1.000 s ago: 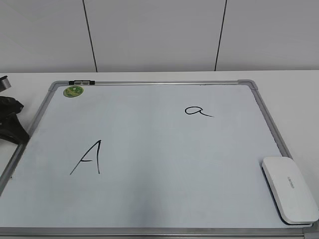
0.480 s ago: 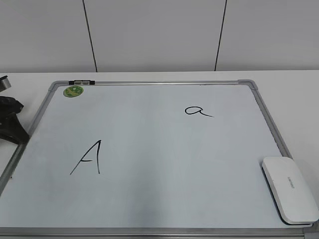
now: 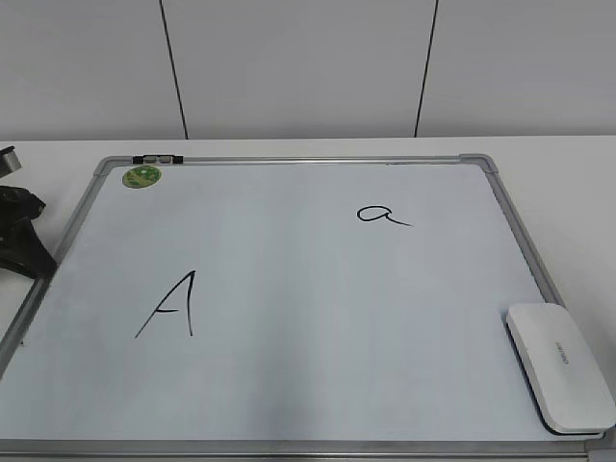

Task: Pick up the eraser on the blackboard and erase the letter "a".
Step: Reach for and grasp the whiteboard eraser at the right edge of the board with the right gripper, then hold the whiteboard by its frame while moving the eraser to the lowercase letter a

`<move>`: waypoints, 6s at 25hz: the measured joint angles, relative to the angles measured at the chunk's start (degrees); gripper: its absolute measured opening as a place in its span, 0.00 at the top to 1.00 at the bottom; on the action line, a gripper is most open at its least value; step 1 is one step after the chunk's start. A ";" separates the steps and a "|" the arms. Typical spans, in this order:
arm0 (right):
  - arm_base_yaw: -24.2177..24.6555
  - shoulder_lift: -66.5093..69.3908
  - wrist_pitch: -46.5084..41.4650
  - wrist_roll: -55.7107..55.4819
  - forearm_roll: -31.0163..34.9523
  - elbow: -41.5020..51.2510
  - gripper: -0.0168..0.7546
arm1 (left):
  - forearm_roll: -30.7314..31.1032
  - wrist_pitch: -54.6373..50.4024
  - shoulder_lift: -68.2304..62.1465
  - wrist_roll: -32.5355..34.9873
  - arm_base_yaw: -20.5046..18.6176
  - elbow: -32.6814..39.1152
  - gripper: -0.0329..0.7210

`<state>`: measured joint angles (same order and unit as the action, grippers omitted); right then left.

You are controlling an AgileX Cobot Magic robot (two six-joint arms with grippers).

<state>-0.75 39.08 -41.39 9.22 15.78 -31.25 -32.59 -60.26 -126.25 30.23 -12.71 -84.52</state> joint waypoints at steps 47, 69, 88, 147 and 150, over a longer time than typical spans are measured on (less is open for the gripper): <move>-4.89 55.76 3.31 -4.74 -6.35 -13.38 0.26 | -0.24 -0.19 0.00 0.00 0.00 0.00 0.91; -6.28 55.78 -15.24 -4.74 -5.63 -32.06 0.27 | -0.33 -0.27 0.00 0.00 0.00 0.00 0.91; -12.91 87.51 -28.21 -3.64 -11.82 -78.21 0.27 | -0.33 -0.27 0.00 0.00 0.00 0.00 0.91; -21.67 100.66 -29.81 -2.76 -11.91 -92.15 0.27 | -0.46 -0.40 0.00 0.00 0.00 -0.09 0.91; -19.62 100.66 -29.81 -2.95 -11.81 -92.15 0.27 | -0.58 -0.40 0.00 0.00 0.00 -0.09 0.91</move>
<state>-20.37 139.74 -71.20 6.27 3.97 -123.41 -33.17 -60.67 -126.25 30.23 -12.71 -84.61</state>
